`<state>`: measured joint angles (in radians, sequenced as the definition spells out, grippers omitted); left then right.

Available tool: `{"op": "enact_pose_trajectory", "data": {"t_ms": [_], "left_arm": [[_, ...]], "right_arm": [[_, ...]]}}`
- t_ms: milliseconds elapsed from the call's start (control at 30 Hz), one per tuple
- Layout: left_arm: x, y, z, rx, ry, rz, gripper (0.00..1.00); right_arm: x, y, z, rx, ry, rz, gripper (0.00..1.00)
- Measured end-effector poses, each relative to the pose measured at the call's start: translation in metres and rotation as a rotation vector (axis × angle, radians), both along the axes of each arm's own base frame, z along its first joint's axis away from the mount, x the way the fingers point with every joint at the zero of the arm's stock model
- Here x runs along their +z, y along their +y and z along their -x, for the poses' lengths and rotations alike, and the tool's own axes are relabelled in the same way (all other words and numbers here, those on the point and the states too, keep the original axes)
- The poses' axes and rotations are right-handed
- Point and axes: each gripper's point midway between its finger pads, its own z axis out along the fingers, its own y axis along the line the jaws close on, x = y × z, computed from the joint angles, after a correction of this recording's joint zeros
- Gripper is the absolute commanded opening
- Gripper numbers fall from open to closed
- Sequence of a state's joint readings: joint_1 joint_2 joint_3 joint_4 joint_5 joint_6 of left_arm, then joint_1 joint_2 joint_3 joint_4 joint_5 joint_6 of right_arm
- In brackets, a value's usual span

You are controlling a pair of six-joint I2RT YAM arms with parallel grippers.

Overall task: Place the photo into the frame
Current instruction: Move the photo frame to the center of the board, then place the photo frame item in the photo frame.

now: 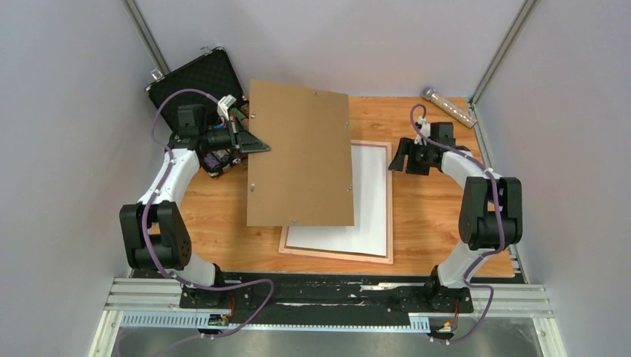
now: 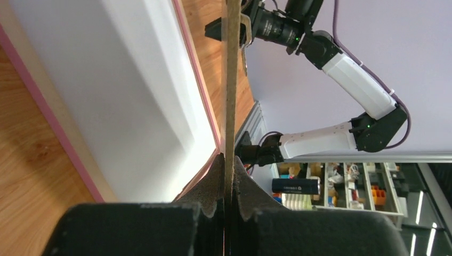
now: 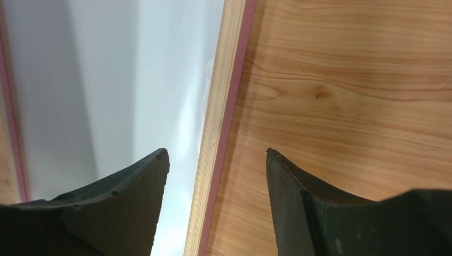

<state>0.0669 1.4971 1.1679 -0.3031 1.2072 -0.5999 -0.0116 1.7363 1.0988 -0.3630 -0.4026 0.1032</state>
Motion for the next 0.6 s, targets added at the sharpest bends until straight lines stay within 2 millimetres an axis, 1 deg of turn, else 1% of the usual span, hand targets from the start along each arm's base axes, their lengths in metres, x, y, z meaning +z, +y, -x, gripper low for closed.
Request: {"op": "enact_pose_trajectory", "data": {"t_ms": [200,367,500,600], "left_arm": [[-0.018,-0.026,-0.003,-0.073,0.075,0.027,0.0],[-0.041,-0.045,-0.003,-0.129,0.145,0.035,0.0],[-0.058,-0.054,-0.006,-0.152,0.181,0.034,0.0],[-0.069,-0.062,-0.008,-0.169,0.2,0.036,0.0]], "right_arm": [[0.031,-0.024,0.0,-0.04,-0.054,-0.075,0.66],[0.05,-0.043,0.006,-0.072,-0.091,-0.126,0.66],[0.052,-0.049,0.018,-0.08,-0.096,-0.141,0.66],[0.052,-0.048,0.025,-0.069,-0.098,-0.141,0.66]]}}
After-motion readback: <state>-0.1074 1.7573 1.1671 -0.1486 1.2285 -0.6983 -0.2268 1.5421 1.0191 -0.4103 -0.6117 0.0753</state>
